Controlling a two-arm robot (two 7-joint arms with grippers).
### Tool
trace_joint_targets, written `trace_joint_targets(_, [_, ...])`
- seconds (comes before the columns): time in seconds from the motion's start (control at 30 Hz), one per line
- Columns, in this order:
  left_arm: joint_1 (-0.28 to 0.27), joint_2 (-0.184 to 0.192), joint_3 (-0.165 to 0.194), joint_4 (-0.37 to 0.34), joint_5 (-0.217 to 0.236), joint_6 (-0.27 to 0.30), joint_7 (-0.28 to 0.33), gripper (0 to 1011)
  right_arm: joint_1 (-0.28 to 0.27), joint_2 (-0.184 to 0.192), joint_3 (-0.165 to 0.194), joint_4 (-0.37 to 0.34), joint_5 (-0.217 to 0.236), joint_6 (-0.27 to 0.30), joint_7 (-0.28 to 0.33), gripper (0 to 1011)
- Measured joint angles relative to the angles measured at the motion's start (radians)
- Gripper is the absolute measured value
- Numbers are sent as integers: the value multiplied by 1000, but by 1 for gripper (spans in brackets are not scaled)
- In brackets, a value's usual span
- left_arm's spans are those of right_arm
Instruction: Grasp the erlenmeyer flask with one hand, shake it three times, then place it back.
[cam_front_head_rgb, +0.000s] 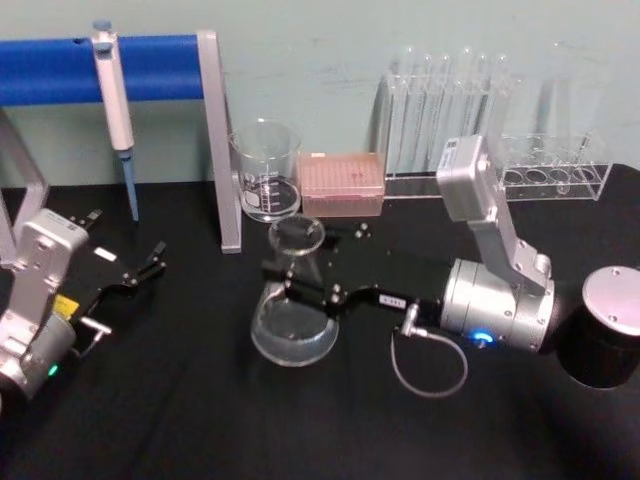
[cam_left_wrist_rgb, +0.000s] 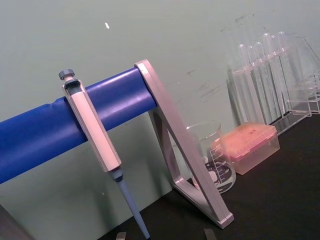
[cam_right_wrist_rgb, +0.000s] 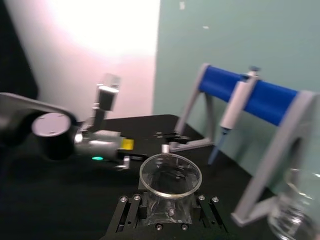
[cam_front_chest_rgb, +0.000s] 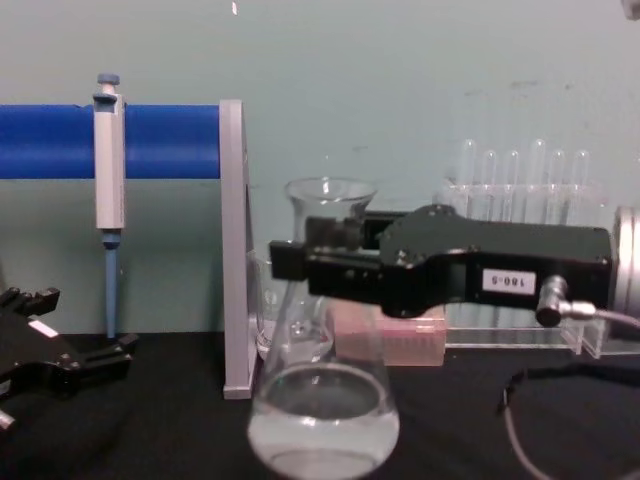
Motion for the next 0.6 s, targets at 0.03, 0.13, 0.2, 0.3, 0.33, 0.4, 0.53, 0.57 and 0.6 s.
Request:
trace_joint_targets(0.03, [0, 0, 0, 0, 0, 0, 0, 1001, 0, -2, 3, 2, -2, 0, -8, 457])
trace_joint_targets(0.13, [0, 0, 0, 0, 0, 0, 0, 1001, -5, -12, 19, 9, -18, 0, -56, 457])
trace_joint_targets(0.2, [0, 0, 0, 0, 0, 0, 0, 1001, -8, -21, 35, 15, -32, 5, -95, 457])
trace_joint_targets(0.3, [0, 0, 0, 0, 0, 0, 0, 1001, -13, -33, 56, 25, -51, 10, -138, 457])
trace_joint_targets(0.33, [0, 0, 0, 0, 0, 0, 0, 1001, -14, -38, 66, 31, -59, 13, -157, 457])
trace_joint_targets(0.4, [0, 0, 0, 0, 0, 0, 0, 1001, -16, -43, 76, 36, -68, 14, -175, 457])
trace_joint_targets(0.53, [0, 0, 0, 0, 0, 0, 0, 1001, -19, -53, 101, 48, -86, 19, -212, 457])
trace_joint_targets(0.57, [0, 0, 0, 0, 0, 0, 0, 1001, -20, -55, 106, 50, -89, 21, -219, 457])
trace_joint_targets(0.6, [0, 0, 0, 0, 0, 0, 0, 1001, -22, -59, 115, 53, -96, 23, -233, 457])
